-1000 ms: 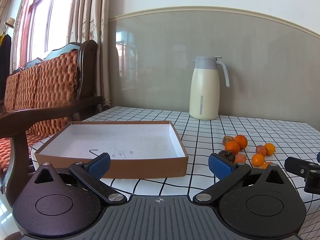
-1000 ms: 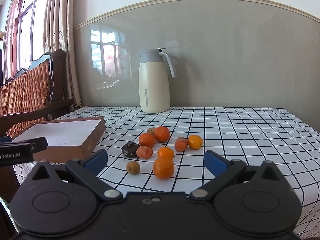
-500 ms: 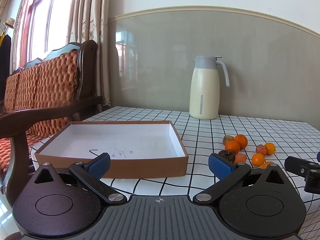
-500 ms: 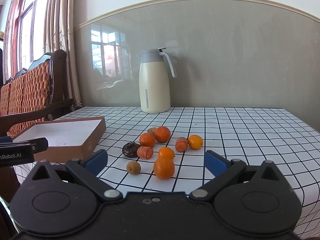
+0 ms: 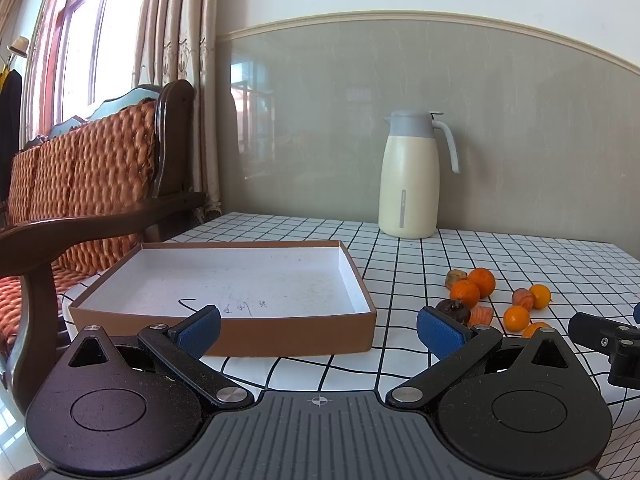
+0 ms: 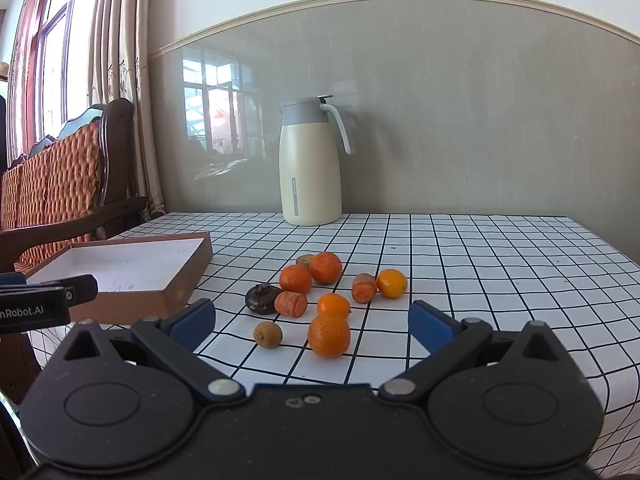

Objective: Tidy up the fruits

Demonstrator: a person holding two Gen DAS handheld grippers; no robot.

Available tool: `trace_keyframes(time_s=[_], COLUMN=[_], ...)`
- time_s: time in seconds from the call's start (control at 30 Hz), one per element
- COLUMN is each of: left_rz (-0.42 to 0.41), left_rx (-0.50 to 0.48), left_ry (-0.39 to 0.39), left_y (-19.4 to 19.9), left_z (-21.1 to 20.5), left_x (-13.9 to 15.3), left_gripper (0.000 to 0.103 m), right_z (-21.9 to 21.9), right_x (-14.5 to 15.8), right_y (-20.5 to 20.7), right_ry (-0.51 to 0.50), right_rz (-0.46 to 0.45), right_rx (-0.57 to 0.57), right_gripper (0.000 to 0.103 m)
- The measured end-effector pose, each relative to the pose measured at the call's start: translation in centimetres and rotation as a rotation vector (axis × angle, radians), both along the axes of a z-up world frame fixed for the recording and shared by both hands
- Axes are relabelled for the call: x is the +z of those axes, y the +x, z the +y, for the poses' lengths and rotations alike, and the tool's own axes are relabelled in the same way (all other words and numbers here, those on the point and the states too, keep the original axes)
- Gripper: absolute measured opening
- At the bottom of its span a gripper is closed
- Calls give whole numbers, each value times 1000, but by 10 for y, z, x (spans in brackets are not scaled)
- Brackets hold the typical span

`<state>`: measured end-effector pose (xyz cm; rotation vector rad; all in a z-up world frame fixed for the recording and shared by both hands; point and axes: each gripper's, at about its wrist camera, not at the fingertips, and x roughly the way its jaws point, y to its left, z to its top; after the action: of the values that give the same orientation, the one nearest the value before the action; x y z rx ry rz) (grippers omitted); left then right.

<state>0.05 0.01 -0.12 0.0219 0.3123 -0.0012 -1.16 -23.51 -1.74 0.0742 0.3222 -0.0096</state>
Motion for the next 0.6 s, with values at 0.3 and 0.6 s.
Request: trace_keyframes(time_s=[0.3,0.6], left_rz=[-1,1], left_rx=[-1,-1], left_ry=[2,6], left_y=[0,0], left_z=[0,-1], left_x=[-1,-1], left_gripper=[103,103], right_z=[0,0], right_x=[-1,-1], right_y=[0,1], right_ry=[-3,-4], right_rz=[1,3], right_rx=[8,10], right_gripper=[97,97])
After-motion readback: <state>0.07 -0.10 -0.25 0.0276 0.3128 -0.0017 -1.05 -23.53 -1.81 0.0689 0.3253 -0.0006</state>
